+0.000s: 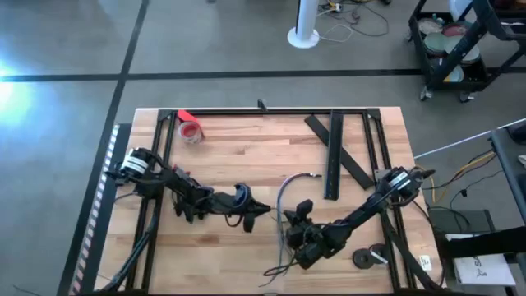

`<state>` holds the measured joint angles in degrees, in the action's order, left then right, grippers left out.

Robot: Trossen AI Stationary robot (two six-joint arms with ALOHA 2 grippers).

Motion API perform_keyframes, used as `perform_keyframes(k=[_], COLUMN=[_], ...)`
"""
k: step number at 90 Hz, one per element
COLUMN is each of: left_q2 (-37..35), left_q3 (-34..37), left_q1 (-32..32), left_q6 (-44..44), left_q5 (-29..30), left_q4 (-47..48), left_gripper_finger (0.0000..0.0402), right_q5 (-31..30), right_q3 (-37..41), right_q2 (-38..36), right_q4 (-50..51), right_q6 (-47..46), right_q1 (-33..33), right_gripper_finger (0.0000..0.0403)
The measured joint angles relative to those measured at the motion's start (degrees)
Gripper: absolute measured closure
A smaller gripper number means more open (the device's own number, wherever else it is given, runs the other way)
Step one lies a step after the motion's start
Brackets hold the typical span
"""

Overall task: Ziptie cables
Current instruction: Wrap the zip tie around the cable bundle

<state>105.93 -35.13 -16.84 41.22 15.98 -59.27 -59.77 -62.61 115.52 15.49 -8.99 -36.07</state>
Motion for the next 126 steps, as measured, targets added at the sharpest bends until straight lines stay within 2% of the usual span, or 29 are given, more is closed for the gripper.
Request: perform_keyframes(k=[34, 61, 76, 85, 95, 103, 126], left_q2=[0.0, 0.0, 0.0, 0.0, 0.0, -0.1, -0.1], left_q3=[0.0, 0.9, 1.8, 2.3, 2.9, 3.2, 3.3], left_q1=[0.3, 0.6, 0.6, 0.6, 0.6, 0.6, 0.6], left_q6=[-0.3, -1.7, -1.6, -1.8, -2.8, -3.0, -2.8], left_q5=[0.0, -0.5, -1.1, -2.5, -4.5, -4.7, -4.5], left_q4=[0.5, 0.7, 0.2, -1.3, -3.8, -4.3, -4.4], left_gripper_finger=[0.0394, 0.0394, 0.0394, 0.0394, 0.0394, 0.0394, 0.0394], right_q5=[2.7, 4.3, 4.7, 2.7, -1.4, -2.3, -5.1], right_q3=[0.7, 0.7, 0.7, 0.8, 0.9, 1.0, 1.0], right_q2=[-0.1, -0.1, 0.0, 0.0, 0.1, 0.2, 0.3], right_q4=[-1.5, -5.9, -7.1, -6.2, -3.6, -2.2, -2.1], right_q6=[0.7, 10.7, 12.8, 9.2, 0.7, -4.3, -9.7], right_q1=[0.0, -0.1, -0.1, 0.3, 0.8, 1.2, 2.4], right_gripper_finger=[0.0403, 0.0403, 0.0403, 0.0403, 0.0403, 0.0403, 0.0403])
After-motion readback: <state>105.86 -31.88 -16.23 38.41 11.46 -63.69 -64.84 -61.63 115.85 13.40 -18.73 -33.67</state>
